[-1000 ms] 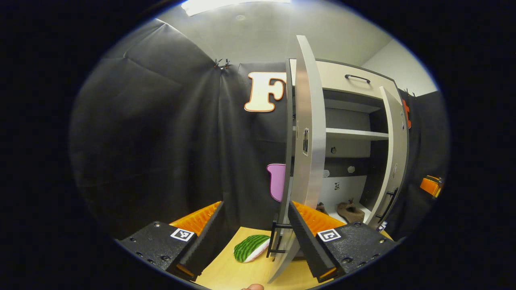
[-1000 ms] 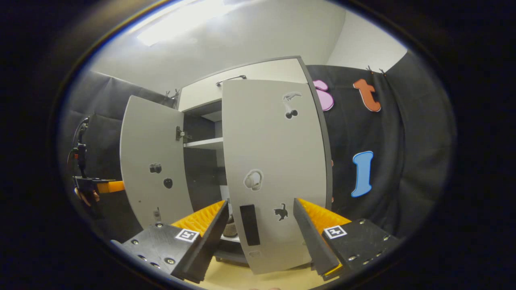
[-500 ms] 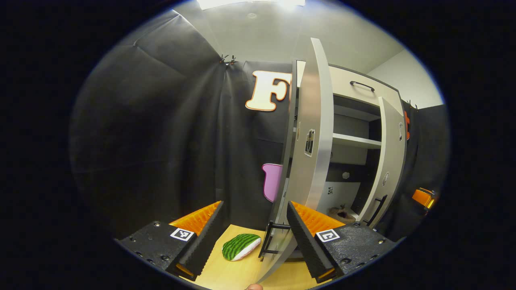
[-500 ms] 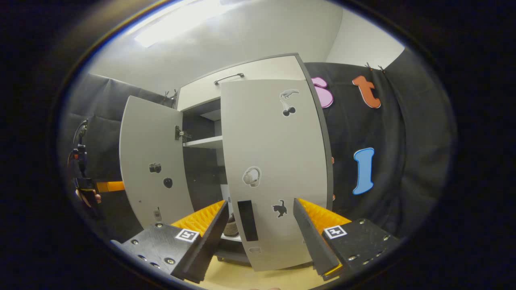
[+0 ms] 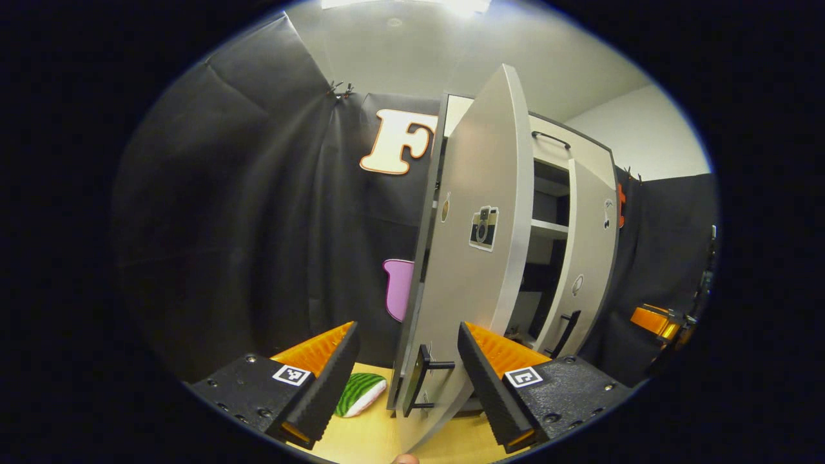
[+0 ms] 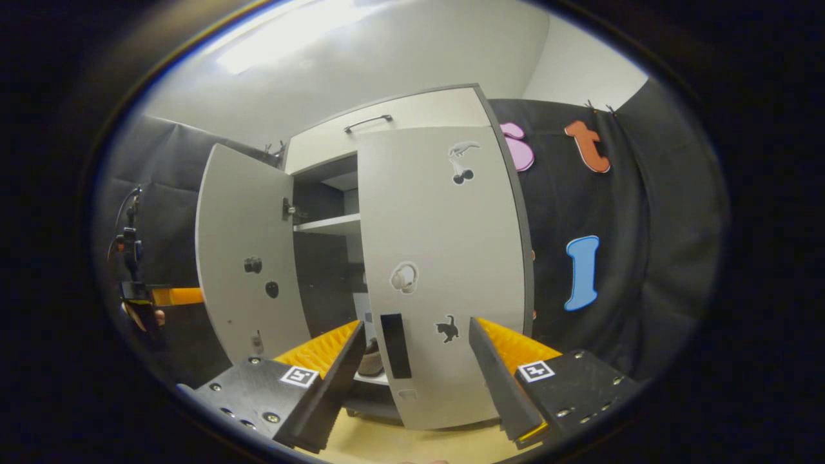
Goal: Grab one shoe with the right hand and put it into the shoe cabinet, grab the other shoe with the left hand and put it into the shoe cabinet; then close the right door with the right hand and the left door with the left hand.
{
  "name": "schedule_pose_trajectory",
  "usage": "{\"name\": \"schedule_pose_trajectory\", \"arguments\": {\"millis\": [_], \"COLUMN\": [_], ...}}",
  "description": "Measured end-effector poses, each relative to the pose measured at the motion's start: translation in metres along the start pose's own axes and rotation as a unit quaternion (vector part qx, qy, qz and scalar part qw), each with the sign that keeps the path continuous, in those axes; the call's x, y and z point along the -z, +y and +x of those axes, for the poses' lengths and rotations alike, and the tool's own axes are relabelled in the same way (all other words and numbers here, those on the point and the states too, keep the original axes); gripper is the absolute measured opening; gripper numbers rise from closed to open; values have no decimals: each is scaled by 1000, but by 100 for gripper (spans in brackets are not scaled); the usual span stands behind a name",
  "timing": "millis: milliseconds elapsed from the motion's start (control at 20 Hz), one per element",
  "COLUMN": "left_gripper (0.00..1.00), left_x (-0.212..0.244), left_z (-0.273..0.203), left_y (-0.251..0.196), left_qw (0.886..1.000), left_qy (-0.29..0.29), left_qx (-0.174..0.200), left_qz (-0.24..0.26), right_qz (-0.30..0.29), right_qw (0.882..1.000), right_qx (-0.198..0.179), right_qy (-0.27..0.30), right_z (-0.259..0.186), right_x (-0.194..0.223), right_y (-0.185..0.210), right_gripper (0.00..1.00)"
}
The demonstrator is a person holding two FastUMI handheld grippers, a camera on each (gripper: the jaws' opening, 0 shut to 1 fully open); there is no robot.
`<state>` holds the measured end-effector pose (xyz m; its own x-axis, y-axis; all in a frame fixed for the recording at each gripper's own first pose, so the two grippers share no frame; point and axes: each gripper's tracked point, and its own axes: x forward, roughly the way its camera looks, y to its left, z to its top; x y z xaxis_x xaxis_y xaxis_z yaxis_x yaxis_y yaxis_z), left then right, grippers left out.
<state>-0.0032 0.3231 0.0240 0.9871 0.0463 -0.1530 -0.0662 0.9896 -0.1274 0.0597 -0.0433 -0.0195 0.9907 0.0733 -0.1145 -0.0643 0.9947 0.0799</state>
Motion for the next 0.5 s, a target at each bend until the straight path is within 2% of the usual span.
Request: {"name": "schedule_pose_trajectory", "arguments": {"millis": [150,500], "left_gripper": [94,94], "left_x": [2,9], "left_z": [4,19], "left_y": [-17,-53], "left_qw": [1000,998], "left_qy": [0,5], "left_qx": [16,55], "left_qz": [12,4], "right_qz": [5,0], "right_qw": [1000,1000], "right_qx": [6,23], "right_qy": [0,2], "right_z": [-1,-9], "right_x": [-1,-3], "right_y": [0,-3], "right_gripper": [97,97]}}
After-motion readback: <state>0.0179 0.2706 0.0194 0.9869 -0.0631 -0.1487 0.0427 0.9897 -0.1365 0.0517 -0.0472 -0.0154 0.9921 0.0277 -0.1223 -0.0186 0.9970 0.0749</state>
